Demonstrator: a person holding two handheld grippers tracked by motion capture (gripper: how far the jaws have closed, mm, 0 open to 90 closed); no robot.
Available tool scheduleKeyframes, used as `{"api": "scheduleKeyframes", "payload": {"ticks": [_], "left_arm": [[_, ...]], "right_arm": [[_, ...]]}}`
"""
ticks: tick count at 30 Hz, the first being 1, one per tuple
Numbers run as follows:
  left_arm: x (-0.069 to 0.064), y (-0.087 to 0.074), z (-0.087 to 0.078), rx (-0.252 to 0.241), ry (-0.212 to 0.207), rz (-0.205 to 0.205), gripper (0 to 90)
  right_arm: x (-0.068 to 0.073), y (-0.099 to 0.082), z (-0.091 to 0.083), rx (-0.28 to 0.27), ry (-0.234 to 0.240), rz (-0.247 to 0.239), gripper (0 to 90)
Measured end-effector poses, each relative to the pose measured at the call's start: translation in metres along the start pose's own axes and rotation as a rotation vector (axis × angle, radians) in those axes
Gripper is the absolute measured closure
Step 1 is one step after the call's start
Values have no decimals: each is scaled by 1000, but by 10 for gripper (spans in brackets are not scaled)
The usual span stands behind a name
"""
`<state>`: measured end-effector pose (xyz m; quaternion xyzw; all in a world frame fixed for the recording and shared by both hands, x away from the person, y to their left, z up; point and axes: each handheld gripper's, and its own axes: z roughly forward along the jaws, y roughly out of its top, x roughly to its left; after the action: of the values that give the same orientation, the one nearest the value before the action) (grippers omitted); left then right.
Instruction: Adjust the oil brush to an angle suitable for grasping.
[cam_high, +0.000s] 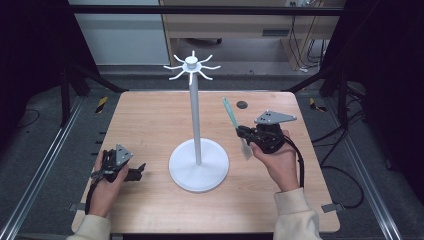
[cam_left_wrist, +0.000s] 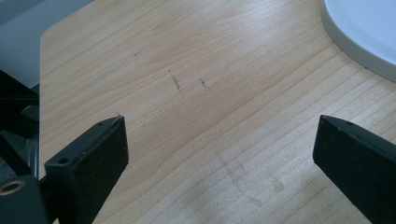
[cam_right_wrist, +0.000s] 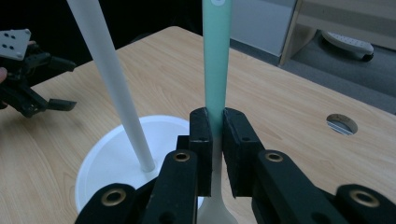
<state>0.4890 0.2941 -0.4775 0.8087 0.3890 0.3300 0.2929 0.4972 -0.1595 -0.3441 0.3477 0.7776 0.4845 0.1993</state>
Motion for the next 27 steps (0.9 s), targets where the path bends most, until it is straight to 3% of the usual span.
{"api": "scheduleKeyframes", "payload": {"ticks": [16,27], "left_arm": [[0,0,0,-3,-1,-4,29],[0,0,0,-2,-1,-2,29]], "right_arm": [[16,21,-25,-106,0,-32,825],[22,27,-32,-151,6,-39,825]]}}
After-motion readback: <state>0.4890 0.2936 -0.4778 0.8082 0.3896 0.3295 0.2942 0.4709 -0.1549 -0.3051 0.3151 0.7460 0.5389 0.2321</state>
